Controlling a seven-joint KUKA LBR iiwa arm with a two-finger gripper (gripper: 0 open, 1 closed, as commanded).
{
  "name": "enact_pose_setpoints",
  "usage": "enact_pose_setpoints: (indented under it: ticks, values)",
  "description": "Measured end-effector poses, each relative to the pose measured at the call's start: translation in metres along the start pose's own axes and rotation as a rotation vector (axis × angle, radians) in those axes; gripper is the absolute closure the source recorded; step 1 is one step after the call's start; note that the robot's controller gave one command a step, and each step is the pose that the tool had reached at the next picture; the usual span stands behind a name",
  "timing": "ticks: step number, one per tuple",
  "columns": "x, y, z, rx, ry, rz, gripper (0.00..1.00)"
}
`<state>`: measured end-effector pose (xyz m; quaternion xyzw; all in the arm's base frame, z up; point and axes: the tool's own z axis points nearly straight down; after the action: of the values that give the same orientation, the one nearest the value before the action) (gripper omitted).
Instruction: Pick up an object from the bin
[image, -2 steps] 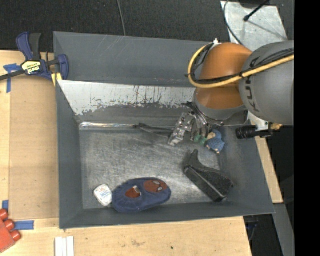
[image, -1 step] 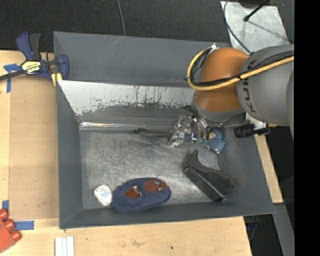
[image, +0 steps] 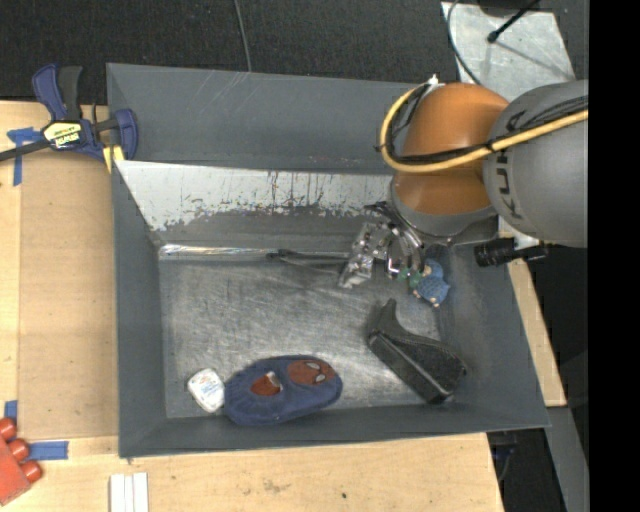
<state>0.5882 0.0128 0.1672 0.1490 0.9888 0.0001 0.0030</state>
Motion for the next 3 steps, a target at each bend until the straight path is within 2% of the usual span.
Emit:
enact_pose_setpoints:
  ticks: [1, 2, 3]
  values:
    - [-0.005, 0.007, 0.024, 0.001, 0.005, -0.044, 1.0]
    - [0.0, 0.016, 0.001, -0.001, 0.0, -0.073, 1.0]
    - [-0.001, 0.014, 0.004, 0.001, 0.003, -0.088, 1.0]
